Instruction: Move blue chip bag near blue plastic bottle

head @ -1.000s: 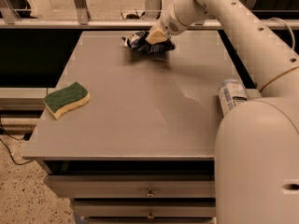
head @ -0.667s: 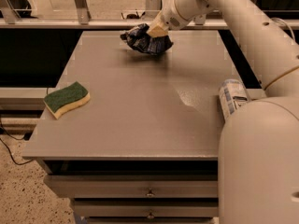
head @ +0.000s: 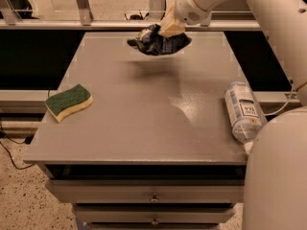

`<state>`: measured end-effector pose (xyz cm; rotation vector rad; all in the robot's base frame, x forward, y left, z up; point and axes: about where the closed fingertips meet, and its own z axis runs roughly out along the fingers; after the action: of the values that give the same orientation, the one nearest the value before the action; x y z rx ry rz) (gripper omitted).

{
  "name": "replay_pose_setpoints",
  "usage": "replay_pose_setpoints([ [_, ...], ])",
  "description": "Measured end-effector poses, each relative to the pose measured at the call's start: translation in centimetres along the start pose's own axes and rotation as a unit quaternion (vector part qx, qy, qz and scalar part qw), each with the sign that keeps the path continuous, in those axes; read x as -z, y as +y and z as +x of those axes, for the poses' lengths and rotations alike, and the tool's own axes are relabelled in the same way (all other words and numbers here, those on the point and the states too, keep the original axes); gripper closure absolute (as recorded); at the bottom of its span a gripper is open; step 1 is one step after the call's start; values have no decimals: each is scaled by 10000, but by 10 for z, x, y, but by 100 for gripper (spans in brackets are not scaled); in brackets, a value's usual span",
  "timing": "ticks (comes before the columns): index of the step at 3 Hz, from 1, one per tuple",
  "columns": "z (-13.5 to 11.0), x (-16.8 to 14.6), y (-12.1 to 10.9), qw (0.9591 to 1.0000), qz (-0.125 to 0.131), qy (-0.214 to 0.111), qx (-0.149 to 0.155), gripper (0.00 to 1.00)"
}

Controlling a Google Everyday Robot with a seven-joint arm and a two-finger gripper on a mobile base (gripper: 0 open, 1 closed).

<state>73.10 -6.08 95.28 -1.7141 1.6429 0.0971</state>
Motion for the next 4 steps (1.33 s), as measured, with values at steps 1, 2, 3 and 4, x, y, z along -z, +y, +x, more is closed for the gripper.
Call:
replay_pose_setpoints([
  [1, 22, 9, 20, 9984, -349, 317, 300, 100],
  [2, 67, 20, 37, 9934, -732, 695, 540, 100],
  [3, 93, 36, 34, 9915, -747, 900, 564, 100],
  [4, 120, 53, 30, 9909, -725, 1045, 437, 100],
])
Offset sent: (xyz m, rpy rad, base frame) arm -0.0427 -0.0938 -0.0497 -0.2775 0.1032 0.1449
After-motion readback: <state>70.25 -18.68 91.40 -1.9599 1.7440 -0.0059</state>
